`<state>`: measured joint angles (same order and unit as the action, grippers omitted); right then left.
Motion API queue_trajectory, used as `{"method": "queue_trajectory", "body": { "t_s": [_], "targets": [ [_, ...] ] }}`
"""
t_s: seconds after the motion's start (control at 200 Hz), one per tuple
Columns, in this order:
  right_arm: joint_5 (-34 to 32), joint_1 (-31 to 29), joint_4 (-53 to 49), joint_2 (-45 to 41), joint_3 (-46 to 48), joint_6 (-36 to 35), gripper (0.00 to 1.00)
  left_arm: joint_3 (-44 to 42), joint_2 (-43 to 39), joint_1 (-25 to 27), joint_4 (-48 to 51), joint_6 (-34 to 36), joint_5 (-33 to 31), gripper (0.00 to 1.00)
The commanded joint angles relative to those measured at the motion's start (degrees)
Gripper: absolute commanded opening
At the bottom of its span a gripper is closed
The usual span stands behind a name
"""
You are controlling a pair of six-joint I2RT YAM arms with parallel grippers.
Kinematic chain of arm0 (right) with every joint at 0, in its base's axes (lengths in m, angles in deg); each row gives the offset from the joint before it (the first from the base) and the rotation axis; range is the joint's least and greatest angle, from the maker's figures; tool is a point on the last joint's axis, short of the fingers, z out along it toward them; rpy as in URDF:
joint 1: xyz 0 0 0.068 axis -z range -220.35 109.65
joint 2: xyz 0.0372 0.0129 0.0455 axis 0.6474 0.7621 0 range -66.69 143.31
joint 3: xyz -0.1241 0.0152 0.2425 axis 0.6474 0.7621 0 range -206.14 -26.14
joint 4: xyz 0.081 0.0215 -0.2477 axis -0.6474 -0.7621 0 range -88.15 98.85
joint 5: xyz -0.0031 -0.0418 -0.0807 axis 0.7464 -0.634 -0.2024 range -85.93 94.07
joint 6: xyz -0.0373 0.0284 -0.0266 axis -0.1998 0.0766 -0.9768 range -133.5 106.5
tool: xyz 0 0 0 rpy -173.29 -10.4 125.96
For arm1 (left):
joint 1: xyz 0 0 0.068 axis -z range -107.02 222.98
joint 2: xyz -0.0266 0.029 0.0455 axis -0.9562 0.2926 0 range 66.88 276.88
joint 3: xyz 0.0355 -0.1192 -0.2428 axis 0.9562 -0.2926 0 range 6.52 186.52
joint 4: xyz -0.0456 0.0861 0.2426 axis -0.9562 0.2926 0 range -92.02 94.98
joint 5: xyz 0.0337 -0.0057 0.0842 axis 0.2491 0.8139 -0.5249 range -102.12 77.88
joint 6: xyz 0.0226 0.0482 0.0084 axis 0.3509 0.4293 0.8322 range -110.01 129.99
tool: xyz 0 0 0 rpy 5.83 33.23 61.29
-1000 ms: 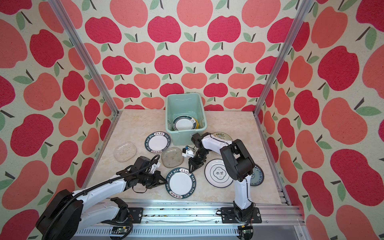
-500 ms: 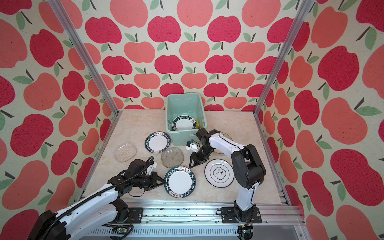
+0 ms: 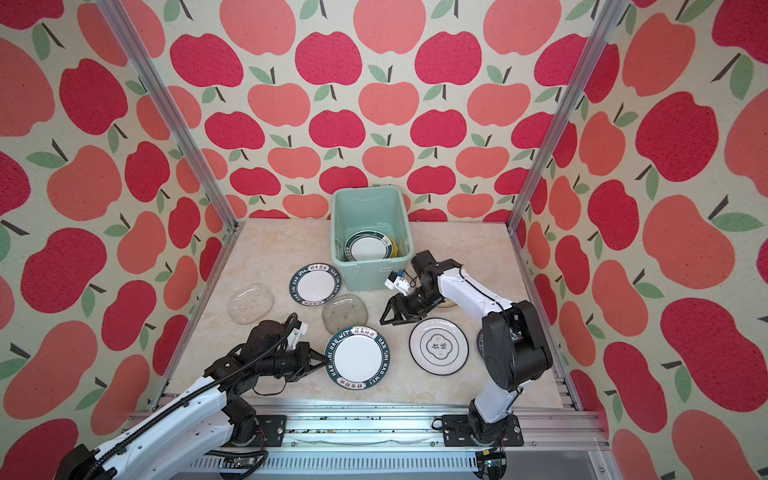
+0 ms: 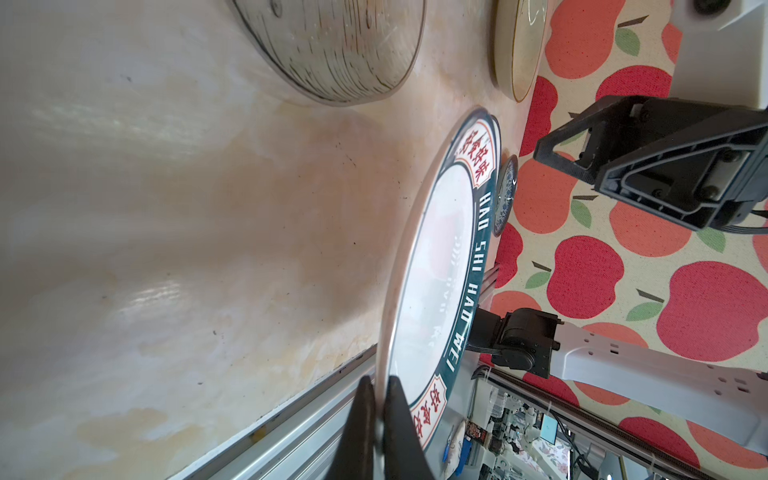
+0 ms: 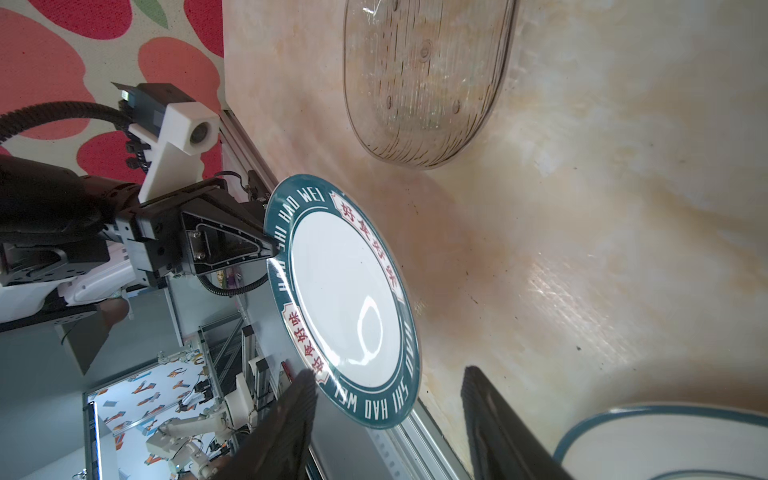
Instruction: Place the plates into the plastic bin on the countertop
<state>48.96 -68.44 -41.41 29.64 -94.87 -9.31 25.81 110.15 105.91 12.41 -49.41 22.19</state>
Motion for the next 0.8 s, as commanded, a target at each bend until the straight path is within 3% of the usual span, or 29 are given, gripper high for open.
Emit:
{"method": "queue_trajectory", "body": {
  "t_s": [0.0,0.41,0.575,0.795],
  "targets": [
    [3.99,0.41,0.45,1.10,1.57,1.26,0.60,3.82,0.79,0.23,-2.66,-0.84,0.23,0.00],
    [7.73,1.20,0.42,3.84,1.85,-0.06,0.64,9.82,3.87,0.04,-0.51,2.13,0.72,0.00],
    [11.54,1.20,1.14,3.17,2.20,-0.76,0.56,11.76,5.55,-0.20,-0.38,2.99,1.42,0.00],
    [13.77,1.20,2.25,1.34,2.73,-0.23,0.36,13.47,7.00,-0.47,-0.38,3.72,1.99,0.00]
  ]
}}
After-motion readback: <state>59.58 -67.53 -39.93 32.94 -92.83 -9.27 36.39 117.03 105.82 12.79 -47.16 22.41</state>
